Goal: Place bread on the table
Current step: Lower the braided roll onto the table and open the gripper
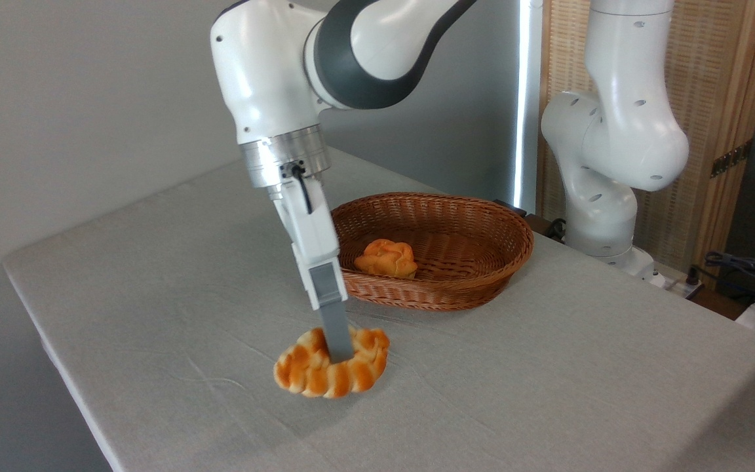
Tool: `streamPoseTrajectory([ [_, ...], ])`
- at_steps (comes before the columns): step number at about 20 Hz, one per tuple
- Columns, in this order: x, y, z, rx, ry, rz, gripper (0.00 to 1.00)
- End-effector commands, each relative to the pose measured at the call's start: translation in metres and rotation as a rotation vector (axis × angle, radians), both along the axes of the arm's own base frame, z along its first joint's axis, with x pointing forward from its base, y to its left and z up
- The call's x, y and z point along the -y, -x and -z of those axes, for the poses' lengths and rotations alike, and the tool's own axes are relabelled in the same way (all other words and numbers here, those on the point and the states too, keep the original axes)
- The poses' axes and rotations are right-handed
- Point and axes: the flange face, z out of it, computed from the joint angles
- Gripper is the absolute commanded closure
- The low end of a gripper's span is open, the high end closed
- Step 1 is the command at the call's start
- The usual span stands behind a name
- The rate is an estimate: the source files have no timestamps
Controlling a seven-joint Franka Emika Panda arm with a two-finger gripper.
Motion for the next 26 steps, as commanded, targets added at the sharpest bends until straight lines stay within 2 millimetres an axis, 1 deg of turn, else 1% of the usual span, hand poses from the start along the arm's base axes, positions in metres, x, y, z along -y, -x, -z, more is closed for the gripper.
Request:
streamPoseTrajectory([
  [1, 0.004, -0.015, 0.001, 0.04, -0.066, 0.065, 0.55],
  [2, 0.009, -0.017, 0.009, 0.029, -0.074, 0.075, 0.42],
  [3, 0.011, -0.018, 0.012, 0.025, -0.074, 0.079, 0.35],
  [4, 0.015, -0.02, 0.019, 0.019, -0.076, 0.088, 0.26],
  [8, 0.022, -0.023, 0.026, 0.024, -0.07, 0.101, 0.03],
  [9, 0.023, -0.023, 0.026, 0.025, -0.066, 0.101, 0.0],
  [16, 0.025, -0.022, 0.026, 0.049, -0.048, 0.034, 0.0],
  [18, 0.03, -0.022, 0.025, 0.055, -0.044, 0.026, 0.0],
  [21, 0.034, -0.02, 0.022, 0.075, 0.038, -0.079, 0.0],
  [24, 0.046, -0.017, 0.024, 0.071, 0.078, -0.114, 0.0],
  [26, 0.048, -0.017, 0.024, 0.074, 0.088, -0.135, 0.0],
])
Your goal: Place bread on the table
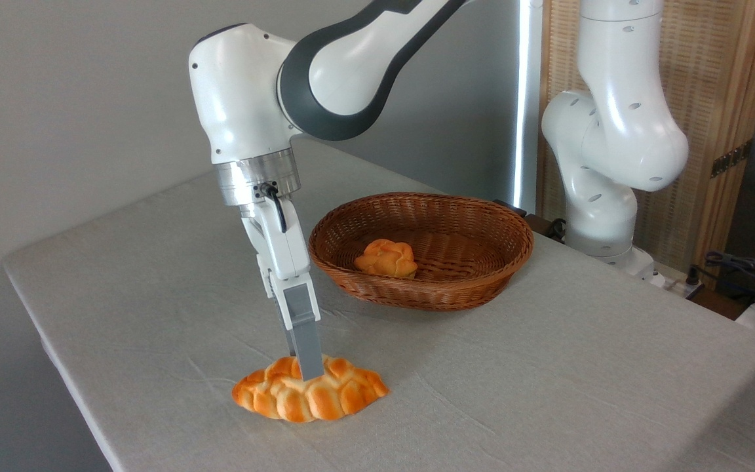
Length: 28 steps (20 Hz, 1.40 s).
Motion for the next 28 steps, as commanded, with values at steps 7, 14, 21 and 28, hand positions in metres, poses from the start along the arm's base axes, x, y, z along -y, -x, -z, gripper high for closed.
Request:
streamPoseTrajectory([
  [7, 0.009, -0.009, -0.043, 0.045, 0.267, -0.229, 0.0],
  [14, -0.019, -0.012, -0.108, -0.053, 0.387, -0.36, 0.0],
  [21, -0.037, 0.003, -0.173, -0.066, 0.435, -0.387, 0.0],
  [28, -0.031, 0.012, -0.185, -0.059, 0.422, -0.366, 0.0],
])
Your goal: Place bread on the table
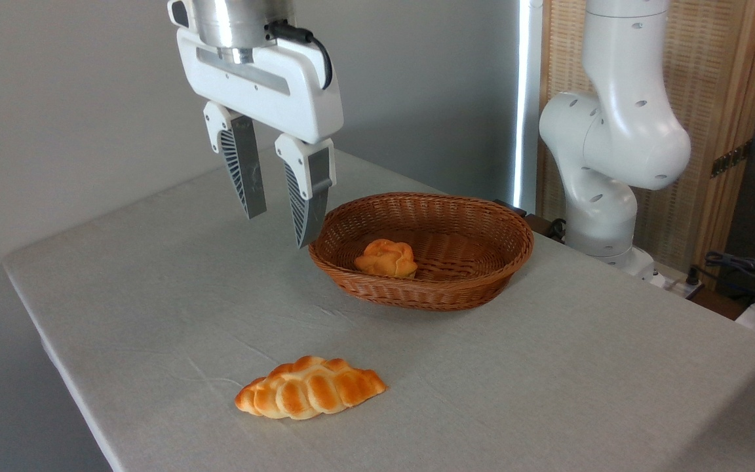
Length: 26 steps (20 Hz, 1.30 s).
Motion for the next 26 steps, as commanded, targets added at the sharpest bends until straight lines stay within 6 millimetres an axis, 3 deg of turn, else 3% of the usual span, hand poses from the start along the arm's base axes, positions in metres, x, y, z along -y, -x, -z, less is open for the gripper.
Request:
streamPoseTrajectory([
  [1, 0.012, 0.003, -0.001, -0.015, 0.002, 0.024, 0.0],
  [7, -0.005, 0.01, -0.008, -0.024, 0.0, 0.066, 0.0],
  [26, -0.011, 0.011, -0.008, -0.031, -0.034, 0.073, 0.0],
])
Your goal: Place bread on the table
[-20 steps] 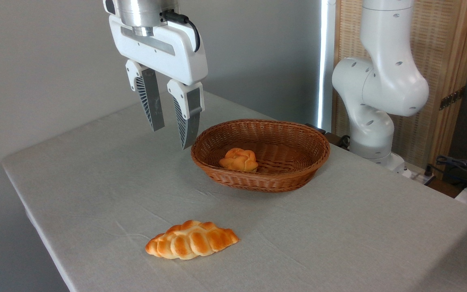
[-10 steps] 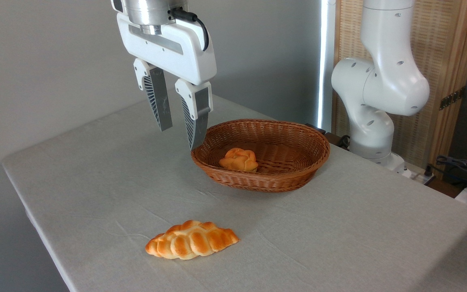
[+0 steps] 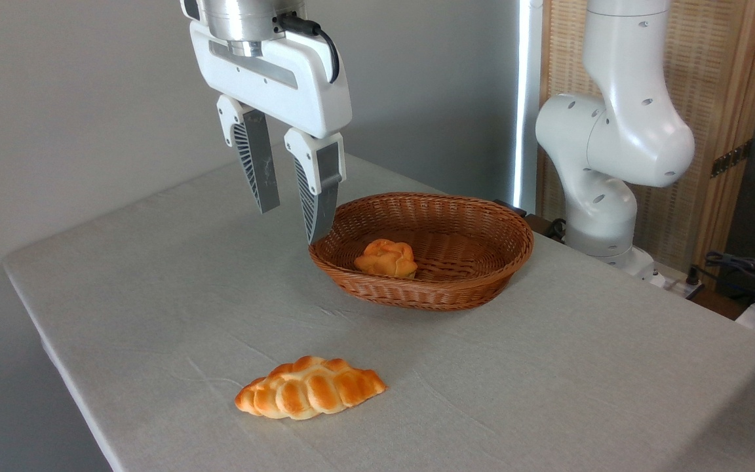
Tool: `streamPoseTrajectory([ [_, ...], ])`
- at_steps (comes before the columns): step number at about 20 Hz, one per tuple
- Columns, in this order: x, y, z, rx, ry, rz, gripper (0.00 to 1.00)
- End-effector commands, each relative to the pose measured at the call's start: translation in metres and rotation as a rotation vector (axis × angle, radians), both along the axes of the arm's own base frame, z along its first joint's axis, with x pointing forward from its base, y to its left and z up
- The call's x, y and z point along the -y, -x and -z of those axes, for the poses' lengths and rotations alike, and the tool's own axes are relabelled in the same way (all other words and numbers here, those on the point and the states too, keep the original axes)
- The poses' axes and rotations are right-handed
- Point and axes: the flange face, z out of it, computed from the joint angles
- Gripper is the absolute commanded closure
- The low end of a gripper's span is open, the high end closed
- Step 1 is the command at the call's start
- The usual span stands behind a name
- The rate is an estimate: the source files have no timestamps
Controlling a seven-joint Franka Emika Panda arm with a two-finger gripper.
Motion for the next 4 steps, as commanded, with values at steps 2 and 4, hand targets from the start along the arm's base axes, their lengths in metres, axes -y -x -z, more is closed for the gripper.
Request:
streamPoseTrajectory([
  [2, -0.0024, 0.0042, -0.0039, -0.012, -0.044, 0.023, 0.0],
  [4, -0.0041, 0.0041, -0.0039, -0.012, -0.044, 0.02, 0.0],
])
